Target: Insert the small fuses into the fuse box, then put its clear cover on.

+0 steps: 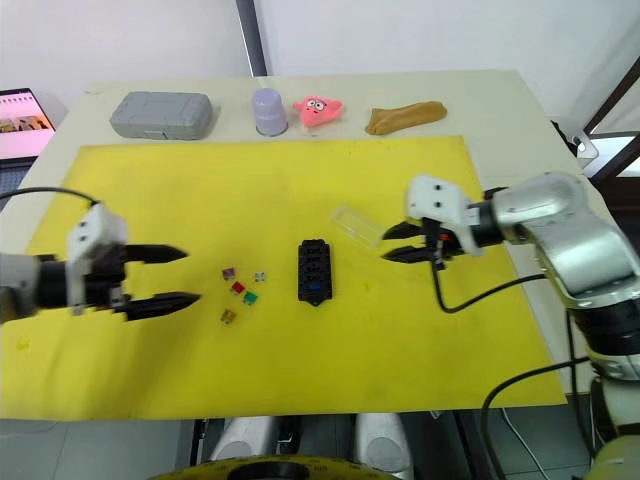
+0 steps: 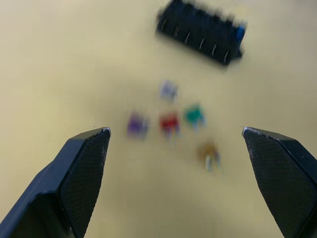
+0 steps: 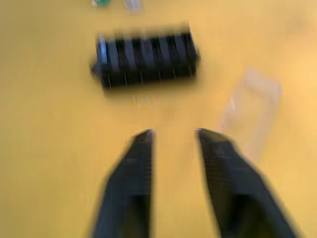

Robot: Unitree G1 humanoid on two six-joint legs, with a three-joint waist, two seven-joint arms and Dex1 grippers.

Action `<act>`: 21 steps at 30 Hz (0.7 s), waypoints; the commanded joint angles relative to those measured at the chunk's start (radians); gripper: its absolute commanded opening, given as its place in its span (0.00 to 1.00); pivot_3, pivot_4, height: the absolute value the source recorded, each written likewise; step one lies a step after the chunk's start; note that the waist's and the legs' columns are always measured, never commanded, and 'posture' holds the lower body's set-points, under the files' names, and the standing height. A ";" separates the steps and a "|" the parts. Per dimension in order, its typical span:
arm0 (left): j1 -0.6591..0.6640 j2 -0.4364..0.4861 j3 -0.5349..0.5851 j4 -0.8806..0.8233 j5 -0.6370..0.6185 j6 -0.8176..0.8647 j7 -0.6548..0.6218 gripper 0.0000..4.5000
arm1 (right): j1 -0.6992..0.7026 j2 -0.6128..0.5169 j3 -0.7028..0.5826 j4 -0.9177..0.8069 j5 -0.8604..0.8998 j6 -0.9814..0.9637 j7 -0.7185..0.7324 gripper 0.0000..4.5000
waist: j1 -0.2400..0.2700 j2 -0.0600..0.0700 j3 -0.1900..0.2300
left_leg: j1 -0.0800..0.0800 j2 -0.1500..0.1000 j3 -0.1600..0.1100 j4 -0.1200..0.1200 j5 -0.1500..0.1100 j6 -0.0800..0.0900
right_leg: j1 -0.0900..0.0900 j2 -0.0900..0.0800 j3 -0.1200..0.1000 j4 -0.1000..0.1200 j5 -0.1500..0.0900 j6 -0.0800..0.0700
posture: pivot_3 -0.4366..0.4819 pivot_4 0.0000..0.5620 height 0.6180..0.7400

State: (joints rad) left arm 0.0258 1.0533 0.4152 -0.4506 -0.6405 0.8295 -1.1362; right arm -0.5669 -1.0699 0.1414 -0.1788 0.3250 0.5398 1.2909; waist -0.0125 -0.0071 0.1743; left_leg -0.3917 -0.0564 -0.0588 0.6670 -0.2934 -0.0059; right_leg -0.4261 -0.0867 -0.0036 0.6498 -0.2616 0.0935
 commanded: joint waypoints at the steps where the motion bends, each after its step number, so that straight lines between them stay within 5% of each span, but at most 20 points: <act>1: 0.101 0.044 0.167 0.056 0.028 -0.024 -0.066 1.00 | 0.016 -0.053 -0.075 0.084 -0.032 -0.100 0.027 0.69 | 0.000 0.000 0.000 | 0.000 0.000 0.000 0.000 0.000 0.000 | 0.000 0.000 0.000 0.000 0.000 0.000 | 0.48 0.27 0.93; 2: 0.134 0.051 0.200 0.088 0.046 -0.039 -0.078 1.00 | 0.026 -0.069 -0.085 0.118 -0.043 -0.122 0.031 0.84 | 0.000 0.000 0.000 | 0.000 0.000 0.000 0.000 0.000 0.000 | 0.000 0.000 0.000 0.000 0.000 0.000 | 0.48 0.27 0.93; 4: 0.186 0.060 0.245 0.134 0.077 -0.073 -0.100 1.00 | 0.045 -0.089 -0.099 0.166 -0.061 -0.159 0.035 0.99 | 0.002 0.000 0.000 | 0.000 0.000 0.000 0.000 0.000 0.000 | 0.000 0.000 0.000 0.000 0.000 0.000 | 0.48 0.27 0.93; 13: 0.145 0.034 0.208 0.183 0.041 -0.086 -0.080 1.00 | 0.033 -0.068 -0.106 0.218 -0.090 -0.215 0.022 0.99 | 0.001 0.001 0.001 | 0.000 0.000 0.000 0.000 0.000 0.000 | 0.000 -0.001 0.000 0.000 0.000 0.000 | 0.48 0.27 0.93; 16: -0.042 -0.065 0.066 0.225 -0.120 0.095 -0.033 1.00 | -0.053 0.025 -0.069 0.066 -0.023 -0.129 0.013 0.99 | -0.002 0.005 0.001 | 0.000 0.000 0.001 -0.001 0.000 0.000 | 0.000 -0.001 0.000 0.000 0.000 0.000 | 0.48 0.27 0.93; 21: -0.187 -0.161 -0.021 0.331 -0.283 0.374 0.034 1.00 | -0.123 0.120 -0.009 -0.094 0.020 -0.045 0.010 0.99 | -0.002 0.003 0.002 | -0.001 0.001 0.000 0.000 0.000 0.000 | -0.002 0.001 0.000 0.002 0.000 0.000 | 0.48 0.27 0.93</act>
State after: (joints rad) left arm -0.1386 0.8955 0.3956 -0.1470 -0.8611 1.1201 -1.1205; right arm -0.6678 -0.9576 0.1257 -0.2092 0.3201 0.4741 1.3021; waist -0.0143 -0.0040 0.1761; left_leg -0.3926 -0.0558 -0.0588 0.6666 -0.2936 -0.0061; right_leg -0.4280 -0.0861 -0.0035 0.6513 -0.2615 0.0936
